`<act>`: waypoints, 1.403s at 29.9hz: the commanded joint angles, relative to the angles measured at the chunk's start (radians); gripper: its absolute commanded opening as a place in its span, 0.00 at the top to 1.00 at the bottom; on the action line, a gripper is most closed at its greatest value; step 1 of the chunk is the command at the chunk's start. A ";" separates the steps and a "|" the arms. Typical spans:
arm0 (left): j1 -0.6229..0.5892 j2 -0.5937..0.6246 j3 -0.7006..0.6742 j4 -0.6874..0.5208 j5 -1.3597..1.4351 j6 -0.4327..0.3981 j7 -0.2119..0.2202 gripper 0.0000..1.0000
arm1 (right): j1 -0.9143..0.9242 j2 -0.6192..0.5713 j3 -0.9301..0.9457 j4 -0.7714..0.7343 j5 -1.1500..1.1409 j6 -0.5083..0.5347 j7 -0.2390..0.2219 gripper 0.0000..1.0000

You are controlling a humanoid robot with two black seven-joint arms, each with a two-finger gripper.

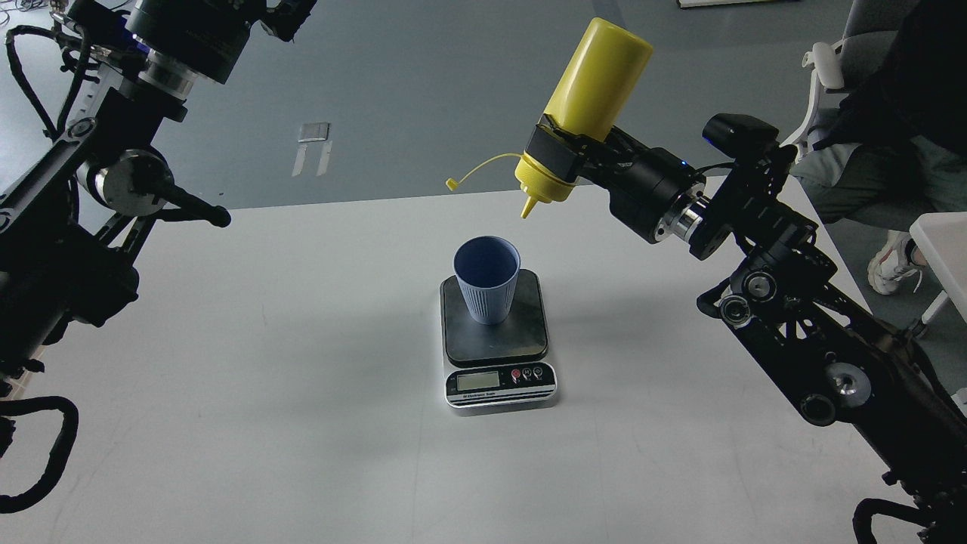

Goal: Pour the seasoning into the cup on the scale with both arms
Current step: 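Lift the yellow bottle and tilt its nozzle over the blue cup, then turn the yellow bottle upright and carry it back beside the scale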

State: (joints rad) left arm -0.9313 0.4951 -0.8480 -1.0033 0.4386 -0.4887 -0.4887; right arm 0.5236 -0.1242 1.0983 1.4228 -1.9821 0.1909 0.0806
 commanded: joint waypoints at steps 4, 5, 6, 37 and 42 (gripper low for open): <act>0.000 -0.001 0.001 -0.004 0.000 0.000 0.000 0.02 | 0.003 0.064 0.135 -0.007 0.196 0.004 -0.039 1.00; 0.000 -0.001 0.003 -0.017 0.000 0.000 0.000 0.02 | 0.001 0.076 0.149 -0.008 0.301 0.004 -0.062 1.00; 0.000 0.000 0.003 -0.024 0.000 0.000 0.000 0.02 | 0.001 0.077 0.150 -0.008 0.363 0.004 -0.074 1.00; 0.029 0.066 0.073 -0.077 0.000 0.000 0.000 0.02 | -0.346 0.124 0.562 -0.001 1.595 0.122 -0.171 1.00; 0.028 0.085 0.105 -0.090 0.000 0.001 0.000 0.02 | -0.376 0.124 0.560 -0.060 1.701 0.246 -0.171 1.00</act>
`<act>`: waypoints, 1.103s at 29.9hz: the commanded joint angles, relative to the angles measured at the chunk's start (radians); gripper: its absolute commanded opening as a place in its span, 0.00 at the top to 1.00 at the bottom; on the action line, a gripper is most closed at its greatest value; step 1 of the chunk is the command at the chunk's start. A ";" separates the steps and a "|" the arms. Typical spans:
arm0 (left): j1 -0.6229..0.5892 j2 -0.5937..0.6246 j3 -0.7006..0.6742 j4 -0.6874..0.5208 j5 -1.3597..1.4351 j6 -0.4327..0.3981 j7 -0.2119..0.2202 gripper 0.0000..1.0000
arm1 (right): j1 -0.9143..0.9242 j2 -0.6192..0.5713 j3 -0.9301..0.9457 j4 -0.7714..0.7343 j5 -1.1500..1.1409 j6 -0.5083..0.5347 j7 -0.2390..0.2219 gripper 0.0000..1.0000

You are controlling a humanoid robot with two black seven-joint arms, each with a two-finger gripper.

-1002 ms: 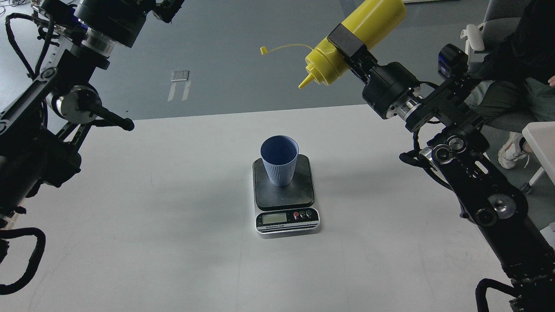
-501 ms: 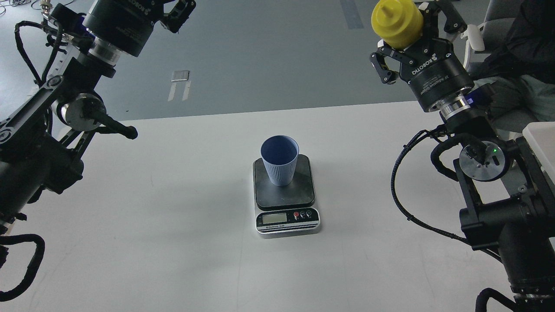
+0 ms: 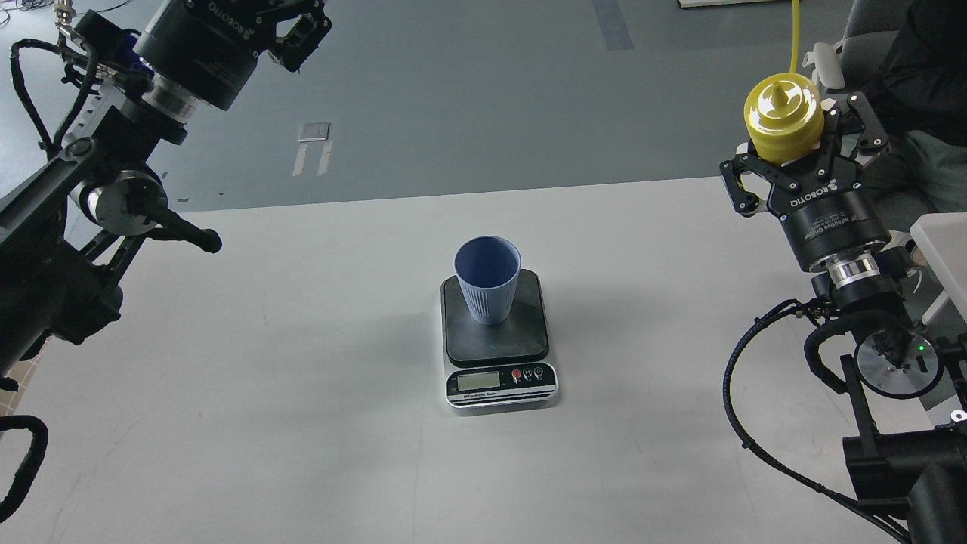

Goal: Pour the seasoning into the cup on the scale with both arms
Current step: 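Turn the yellow bottle upright and carry it back beside the scale, then lower the yellow bottle onto the table and open the right gripper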

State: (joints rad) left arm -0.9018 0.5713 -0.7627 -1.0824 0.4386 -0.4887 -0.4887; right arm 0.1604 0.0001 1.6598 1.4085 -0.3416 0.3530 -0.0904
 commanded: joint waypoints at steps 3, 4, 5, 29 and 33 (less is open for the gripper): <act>-0.003 0.040 0.049 -0.051 0.000 0.001 0.000 0.02 | 0.037 0.000 -0.003 -0.254 0.084 0.136 -0.002 1.00; -0.003 0.041 0.049 -0.051 0.000 0.001 0.000 0.02 | 0.037 0.000 -0.003 -0.255 0.084 0.136 -0.002 1.00; -0.005 0.062 0.060 -0.060 -0.001 0.001 0.000 0.02 | 0.083 0.000 -0.002 -0.340 0.094 0.136 0.001 1.00; 0.004 0.085 0.097 -0.105 0.002 0.016 0.000 0.02 | 0.074 0.000 0.063 -0.479 0.450 0.136 -0.035 0.96; 0.006 0.088 0.098 -0.106 0.002 0.016 0.000 0.02 | 0.056 0.000 0.063 -0.526 0.501 0.136 -0.042 0.94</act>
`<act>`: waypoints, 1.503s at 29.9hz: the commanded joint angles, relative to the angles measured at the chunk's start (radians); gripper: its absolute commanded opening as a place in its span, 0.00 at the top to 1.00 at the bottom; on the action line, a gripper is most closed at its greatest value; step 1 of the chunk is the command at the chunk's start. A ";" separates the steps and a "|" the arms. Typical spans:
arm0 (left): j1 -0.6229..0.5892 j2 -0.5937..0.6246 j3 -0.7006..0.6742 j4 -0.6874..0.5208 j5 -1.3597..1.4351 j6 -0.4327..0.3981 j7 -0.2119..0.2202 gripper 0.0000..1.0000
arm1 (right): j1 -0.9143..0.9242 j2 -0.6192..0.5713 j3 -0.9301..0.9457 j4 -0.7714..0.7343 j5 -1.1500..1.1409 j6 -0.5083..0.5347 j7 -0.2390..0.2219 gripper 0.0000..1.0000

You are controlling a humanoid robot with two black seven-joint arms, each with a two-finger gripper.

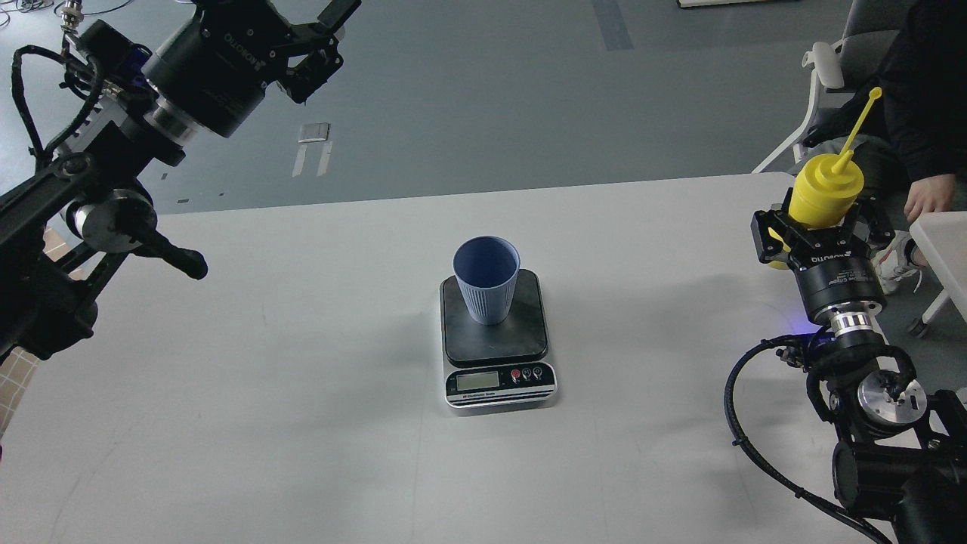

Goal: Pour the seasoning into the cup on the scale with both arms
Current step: 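Lower the yellow bottle onto the table and open the right gripper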

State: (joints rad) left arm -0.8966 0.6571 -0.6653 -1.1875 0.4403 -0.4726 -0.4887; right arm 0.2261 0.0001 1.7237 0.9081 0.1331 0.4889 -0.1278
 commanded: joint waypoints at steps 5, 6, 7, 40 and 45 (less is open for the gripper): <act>0.002 0.009 0.001 -0.029 0.000 0.000 0.000 0.02 | -0.013 0.000 -0.041 -0.083 0.020 0.000 -0.006 0.94; 0.004 0.009 0.003 -0.037 0.000 0.000 0.000 0.02 | -0.014 0.000 -0.050 -0.084 0.020 0.000 -0.006 0.94; 0.005 0.012 0.003 -0.038 -0.002 0.000 0.000 0.02 | -0.016 0.000 -0.053 -0.086 0.019 0.000 -0.006 0.94; 0.031 0.016 -0.002 -0.029 0.006 -0.006 0.000 0.02 | -0.409 0.000 -0.093 0.267 0.020 0.000 -0.042 0.00; 0.034 0.010 -0.008 -0.030 0.006 -0.008 0.000 0.02 | -0.482 -0.005 -0.090 0.314 0.014 0.000 -0.042 0.00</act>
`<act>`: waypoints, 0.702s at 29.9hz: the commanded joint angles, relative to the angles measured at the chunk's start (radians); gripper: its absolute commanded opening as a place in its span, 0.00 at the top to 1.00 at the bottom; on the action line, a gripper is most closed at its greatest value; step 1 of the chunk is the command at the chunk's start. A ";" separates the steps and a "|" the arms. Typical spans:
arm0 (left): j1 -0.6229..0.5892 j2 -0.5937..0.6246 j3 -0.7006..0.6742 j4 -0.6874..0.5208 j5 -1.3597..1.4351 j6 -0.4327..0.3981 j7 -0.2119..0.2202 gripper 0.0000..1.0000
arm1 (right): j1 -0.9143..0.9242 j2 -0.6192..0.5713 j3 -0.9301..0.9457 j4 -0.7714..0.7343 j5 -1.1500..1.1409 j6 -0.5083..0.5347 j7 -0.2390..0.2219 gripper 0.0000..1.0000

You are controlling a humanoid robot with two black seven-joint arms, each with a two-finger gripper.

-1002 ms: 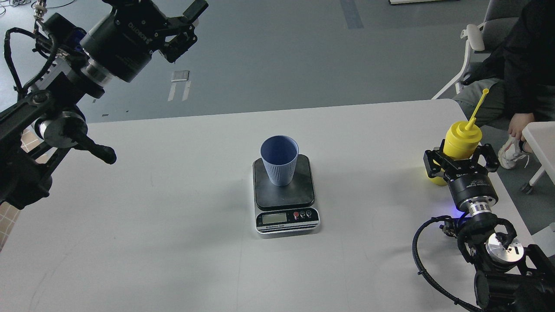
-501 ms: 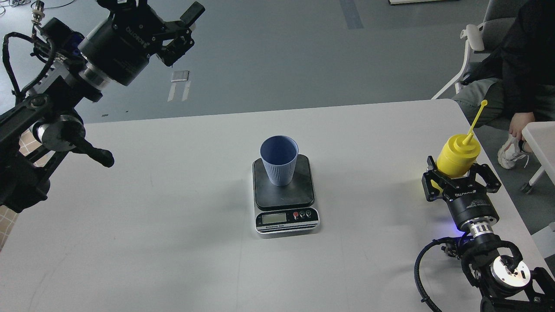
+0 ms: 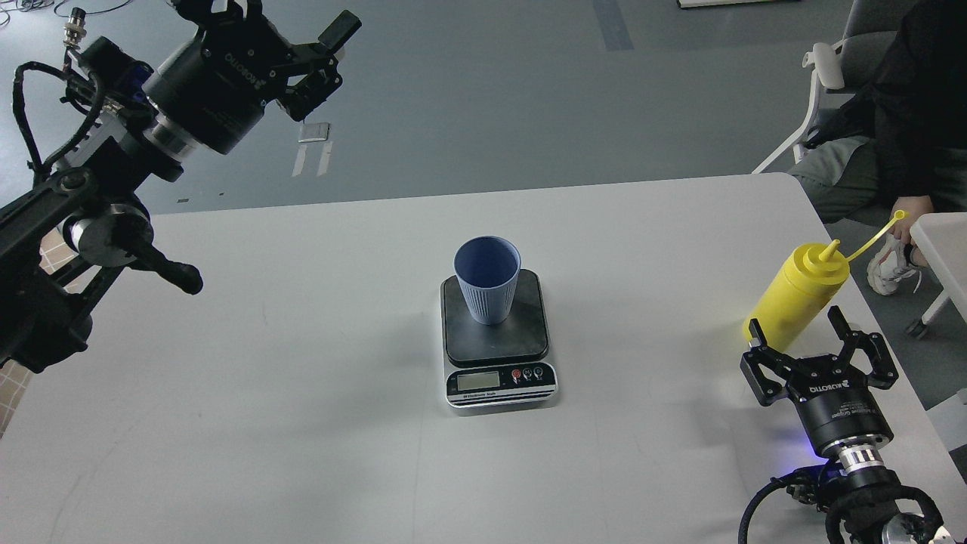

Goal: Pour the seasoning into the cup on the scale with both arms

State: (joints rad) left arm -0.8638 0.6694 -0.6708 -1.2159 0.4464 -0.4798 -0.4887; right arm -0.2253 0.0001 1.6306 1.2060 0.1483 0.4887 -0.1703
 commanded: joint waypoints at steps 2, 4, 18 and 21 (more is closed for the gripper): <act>0.017 0.001 -0.012 -0.008 0.000 0.000 0.000 0.02 | -0.083 -0.035 0.024 0.068 0.004 0.000 0.003 0.00; 0.020 0.001 -0.013 -0.008 0.000 -0.002 0.000 0.02 | -0.138 -0.058 0.057 0.134 0.002 0.000 0.003 0.00; 0.020 -0.033 -0.045 -0.010 0.000 -0.002 0.000 0.02 | -0.073 -0.483 0.270 0.242 -0.010 0.000 0.008 0.01; 0.020 -0.047 -0.049 -0.010 0.000 -0.002 0.000 0.02 | 0.041 -0.573 0.273 0.237 -0.018 0.000 0.006 0.01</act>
State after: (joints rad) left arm -0.8424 0.6360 -0.7142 -1.2255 0.4465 -0.4818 -0.4887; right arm -0.2952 -0.4731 1.8970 1.4503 0.1387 0.4888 -0.1637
